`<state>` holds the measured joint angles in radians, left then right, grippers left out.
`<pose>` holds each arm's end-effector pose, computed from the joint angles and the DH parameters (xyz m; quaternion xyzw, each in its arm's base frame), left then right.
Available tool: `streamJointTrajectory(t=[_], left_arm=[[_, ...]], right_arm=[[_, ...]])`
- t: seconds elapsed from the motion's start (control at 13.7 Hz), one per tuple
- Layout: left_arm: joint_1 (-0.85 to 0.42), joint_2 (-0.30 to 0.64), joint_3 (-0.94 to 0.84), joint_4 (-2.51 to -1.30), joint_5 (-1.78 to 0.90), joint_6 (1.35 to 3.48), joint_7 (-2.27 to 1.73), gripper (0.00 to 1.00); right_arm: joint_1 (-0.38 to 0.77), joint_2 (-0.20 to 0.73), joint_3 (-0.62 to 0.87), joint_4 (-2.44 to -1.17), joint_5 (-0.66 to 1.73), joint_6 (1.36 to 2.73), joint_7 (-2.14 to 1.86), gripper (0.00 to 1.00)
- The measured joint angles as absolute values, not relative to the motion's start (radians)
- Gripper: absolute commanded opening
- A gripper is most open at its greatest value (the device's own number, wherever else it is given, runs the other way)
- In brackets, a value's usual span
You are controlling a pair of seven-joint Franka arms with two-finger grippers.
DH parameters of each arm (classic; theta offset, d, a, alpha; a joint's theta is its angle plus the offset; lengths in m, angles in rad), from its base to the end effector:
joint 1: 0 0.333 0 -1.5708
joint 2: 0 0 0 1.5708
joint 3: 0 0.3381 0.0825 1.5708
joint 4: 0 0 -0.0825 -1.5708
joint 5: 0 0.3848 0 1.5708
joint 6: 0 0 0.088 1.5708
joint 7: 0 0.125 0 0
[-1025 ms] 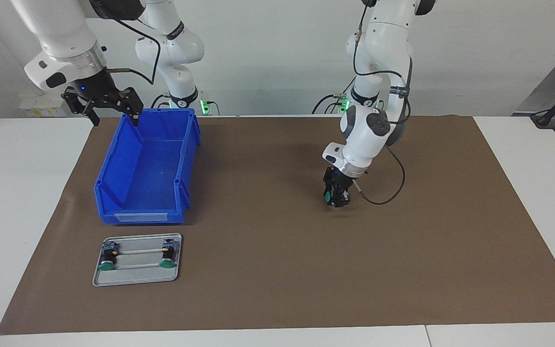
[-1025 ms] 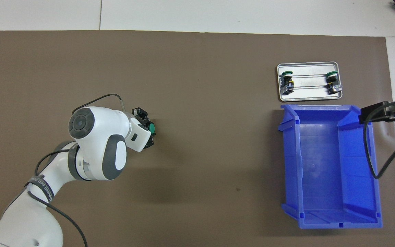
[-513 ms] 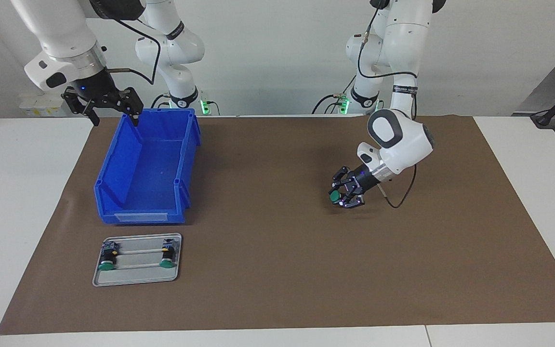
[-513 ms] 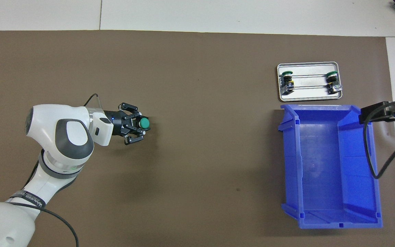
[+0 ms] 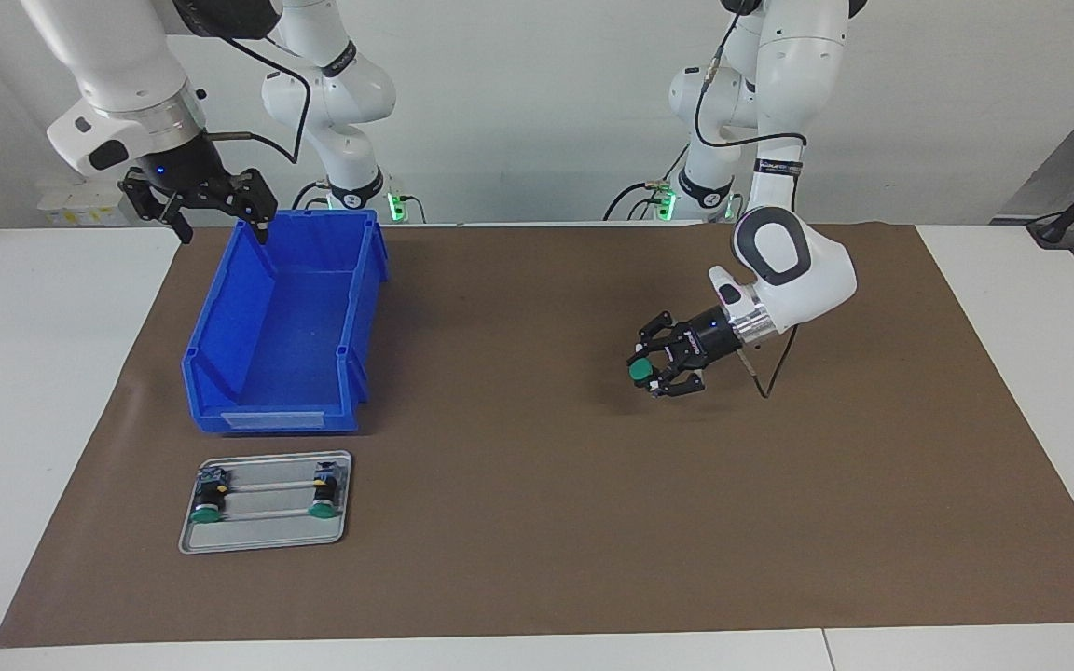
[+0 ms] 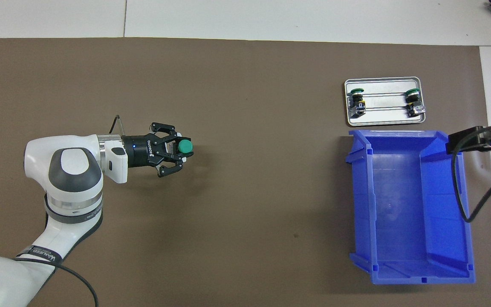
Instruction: Place and press button with both arms
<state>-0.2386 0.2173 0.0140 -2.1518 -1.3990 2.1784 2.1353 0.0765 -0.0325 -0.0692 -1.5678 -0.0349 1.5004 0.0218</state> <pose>0.5489 -0.1785 0.3181 0.6753 -0.5464 0.3584 0.3419 0.5367 -0.0013 0.6417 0.9997 -0.0081 -0.0172 0.0166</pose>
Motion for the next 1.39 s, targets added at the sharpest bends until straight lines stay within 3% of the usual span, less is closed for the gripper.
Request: streamJointTrajectory(t=[0.44, 0.73, 1.39], left_arm=[[-0.153, 0.291, 0.013, -2.18, -1.552, 2.037, 2.323, 0.0], [-0.152, 0.397, 0.012, -2.181, -1.723, 1.892, 2.41, 0.0], [-0.108, 0.402, 0.018, -2.207, -1.727, 1.827, 2.451, 0.0]], right_arm=[[0.076, -0.033, -0.069, -1.568, -0.035, 1.5, 0.022, 1.0], [0.076, -0.033, -0.069, -1.568, -0.035, 1.5, 0.022, 1.0], [0.076, -0.033, -0.069, -1.568, -0.035, 1.5, 0.022, 1.0]])
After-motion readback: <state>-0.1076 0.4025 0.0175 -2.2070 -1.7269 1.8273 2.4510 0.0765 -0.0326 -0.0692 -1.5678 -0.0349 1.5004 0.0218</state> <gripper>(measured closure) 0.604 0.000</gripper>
